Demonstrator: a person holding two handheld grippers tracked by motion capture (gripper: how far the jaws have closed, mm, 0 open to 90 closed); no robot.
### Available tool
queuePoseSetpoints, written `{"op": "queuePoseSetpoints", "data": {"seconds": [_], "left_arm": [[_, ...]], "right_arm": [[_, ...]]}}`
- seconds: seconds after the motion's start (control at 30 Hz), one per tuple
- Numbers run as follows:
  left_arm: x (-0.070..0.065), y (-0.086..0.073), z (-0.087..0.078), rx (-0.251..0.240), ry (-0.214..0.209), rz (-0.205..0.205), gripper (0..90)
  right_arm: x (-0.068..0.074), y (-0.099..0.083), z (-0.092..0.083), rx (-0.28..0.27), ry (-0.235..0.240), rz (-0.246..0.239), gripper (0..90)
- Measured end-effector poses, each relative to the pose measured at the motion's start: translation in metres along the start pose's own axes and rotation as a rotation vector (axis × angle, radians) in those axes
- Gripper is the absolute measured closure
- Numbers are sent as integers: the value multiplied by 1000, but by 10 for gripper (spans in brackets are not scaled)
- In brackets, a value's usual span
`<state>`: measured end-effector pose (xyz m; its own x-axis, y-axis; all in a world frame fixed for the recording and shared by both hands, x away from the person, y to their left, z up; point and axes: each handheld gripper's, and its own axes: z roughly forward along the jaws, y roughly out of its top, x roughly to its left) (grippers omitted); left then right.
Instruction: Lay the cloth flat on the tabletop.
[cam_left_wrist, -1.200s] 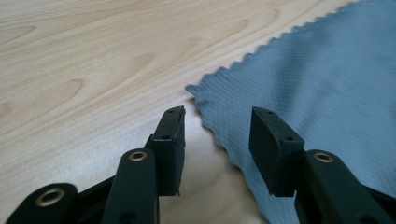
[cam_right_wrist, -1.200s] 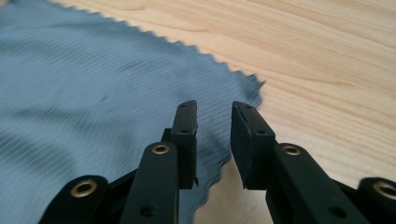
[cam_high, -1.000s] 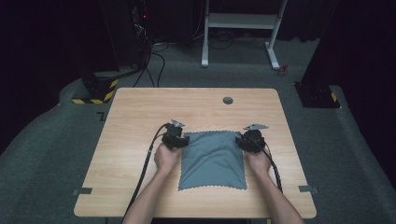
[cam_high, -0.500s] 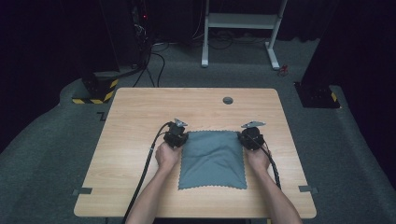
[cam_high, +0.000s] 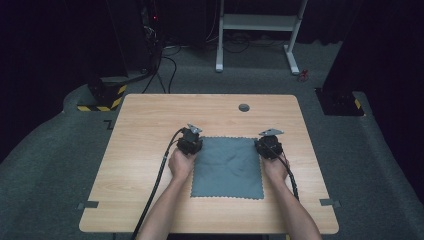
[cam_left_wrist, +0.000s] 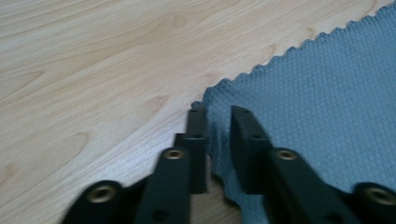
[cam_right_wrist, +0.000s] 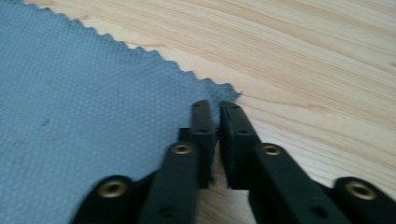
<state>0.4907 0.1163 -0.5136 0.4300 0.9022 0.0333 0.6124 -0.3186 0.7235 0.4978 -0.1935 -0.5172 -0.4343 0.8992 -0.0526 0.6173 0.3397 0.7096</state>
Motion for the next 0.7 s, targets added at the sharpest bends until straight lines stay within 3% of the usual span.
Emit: {"op": "queuePoseSetpoints", "data": {"seconds": [0.07,0.17,0.3,0.4,0.53,0.7], "left_arm": [[-2,-7,-10,-28,-21,7,643],[-10,-19,-24,-1,-65,69,569],[-23,-36,-44,-13,-128,113,517],[-26,-48,-55,-38,-179,98,494],[-27,-63,-56,-21,-149,126,485],[-19,-73,-59,-61,-158,101,458]], "right_arm": [[-2,-1,-5,-4,4,15,742],[5,-6,-21,-57,57,12,718],[35,-19,-39,-78,164,-71,686],[56,-30,-44,-56,240,-109,651],[75,-40,-46,-45,241,-192,617],[73,-49,-47,-53,258,-186,575]]}}
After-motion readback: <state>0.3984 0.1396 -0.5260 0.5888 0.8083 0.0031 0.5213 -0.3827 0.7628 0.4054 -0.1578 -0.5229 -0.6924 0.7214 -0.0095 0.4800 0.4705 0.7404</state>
